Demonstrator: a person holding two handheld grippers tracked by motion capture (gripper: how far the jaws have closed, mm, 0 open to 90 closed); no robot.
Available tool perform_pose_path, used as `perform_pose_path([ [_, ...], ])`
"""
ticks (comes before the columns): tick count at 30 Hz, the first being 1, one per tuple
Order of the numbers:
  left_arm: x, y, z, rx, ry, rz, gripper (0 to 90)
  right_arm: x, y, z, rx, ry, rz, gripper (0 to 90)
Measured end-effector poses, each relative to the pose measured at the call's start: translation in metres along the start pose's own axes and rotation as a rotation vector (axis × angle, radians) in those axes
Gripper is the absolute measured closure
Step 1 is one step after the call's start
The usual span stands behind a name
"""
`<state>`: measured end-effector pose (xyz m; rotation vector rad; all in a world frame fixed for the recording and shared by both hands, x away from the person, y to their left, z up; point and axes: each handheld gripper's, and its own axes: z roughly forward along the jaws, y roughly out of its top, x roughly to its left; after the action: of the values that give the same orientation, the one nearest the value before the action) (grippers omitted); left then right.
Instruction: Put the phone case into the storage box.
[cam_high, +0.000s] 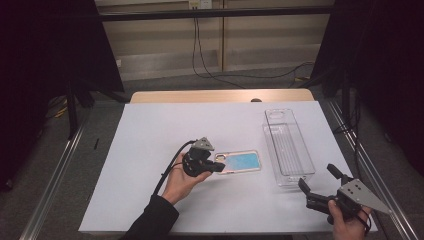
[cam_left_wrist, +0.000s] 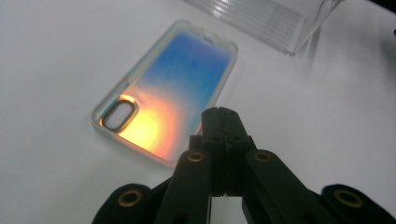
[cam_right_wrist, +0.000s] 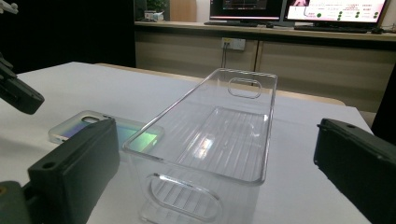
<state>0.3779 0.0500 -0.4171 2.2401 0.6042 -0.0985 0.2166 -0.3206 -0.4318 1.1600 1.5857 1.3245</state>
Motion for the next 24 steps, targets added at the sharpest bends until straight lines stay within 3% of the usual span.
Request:
perform_pose_path([
  [5,-0.001,-0.001,0.008,0.056,0.015,-0.011,90.0,0.0,0.0,0.0,0.001,-0.001,0.0,0.0],
  [8,0.001,-0.002,0.013,0.058,0.032,-0.03,90.0,0.0,0.0,0.0,0.002,0.002,-0.006,0.0],
  [17,-0.005,-0.006,0.026,0.123,0.025,-0.019,90.0,0.0,0.0,-0.001,0.002,0.0,-0.005,0.0],
  [21,-0.004,-0.009,0.033,0.132,0.047,-0.033,90.0,0.0,0.0,-0.001,0.003,0.0,-0.011,0.0],
  [24,-0.003,-0.012,0.035,0.129,0.039,-0.037,90.0,0.0,0.0,-0.001,0.003,-0.001,-0.011,0.0],
])
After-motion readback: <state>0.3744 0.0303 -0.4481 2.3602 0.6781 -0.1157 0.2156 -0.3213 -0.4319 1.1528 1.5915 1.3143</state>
